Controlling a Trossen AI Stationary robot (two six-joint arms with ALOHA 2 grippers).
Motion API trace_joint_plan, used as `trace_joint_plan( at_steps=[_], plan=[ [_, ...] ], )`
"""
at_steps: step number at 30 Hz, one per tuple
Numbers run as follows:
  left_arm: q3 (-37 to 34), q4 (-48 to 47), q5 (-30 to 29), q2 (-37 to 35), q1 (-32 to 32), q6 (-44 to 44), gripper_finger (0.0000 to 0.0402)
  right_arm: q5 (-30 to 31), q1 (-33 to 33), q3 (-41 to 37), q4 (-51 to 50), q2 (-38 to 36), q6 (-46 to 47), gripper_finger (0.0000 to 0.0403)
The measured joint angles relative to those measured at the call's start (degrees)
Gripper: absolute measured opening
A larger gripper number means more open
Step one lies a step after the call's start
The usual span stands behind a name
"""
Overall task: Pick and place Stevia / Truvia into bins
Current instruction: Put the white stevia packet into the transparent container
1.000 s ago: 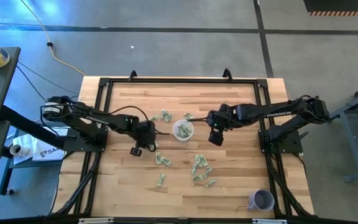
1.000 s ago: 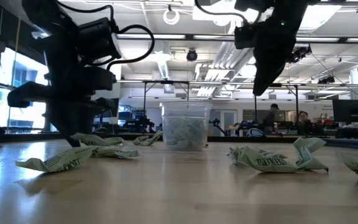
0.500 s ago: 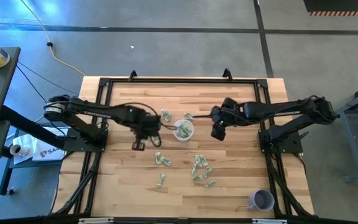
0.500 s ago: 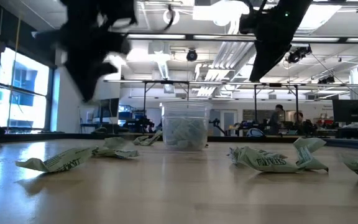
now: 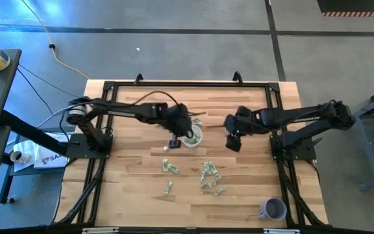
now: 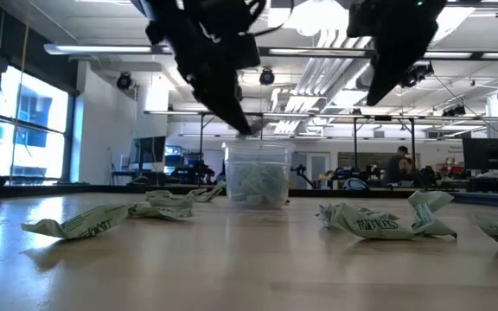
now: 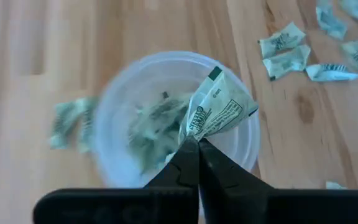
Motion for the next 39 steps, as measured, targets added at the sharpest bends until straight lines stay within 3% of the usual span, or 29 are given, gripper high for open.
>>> trace_joint_plan(
  at_steps=[8,15,19,23,27,39],
  plan=[
    [2.9,-6.2,-13.9,2.9,-4.0,-3.8,0.0144,-3.0,9.0,0.0,-2.0,0.7,-1.4,0.0287],
    [15.2,-19.3,-15.9,0.0,-6.3,-17.9,0.021,-7.6,15.1,0.1,0.3,6.3,-8.6,0.0287],
    [21.2,-26.1,-20.2,-2.1,-9.4,-24.5,0.0218,-11.8,19.9,0.1,5.6,10.4,-17.0,0.0287],
    [22.1,-32.1,-26.1,-4.0,-13.9,-29.2,0.0219,-15.9,23.3,0.1,13.6,14.9,-21.8,0.0287],
    [21.5,-37.8,-29.5,-5.0,-17.4,-33.6,0.0219,-17.8,23.4,0.1,20.9,18.5,-18.5,0.0287],
    [21.2,-49.5,-33.5,-5.0,-26.1,-41.8,0.022,-12.9,24.4,0.0,24.1,30.4,-8.8,0.0285]
  ],
)
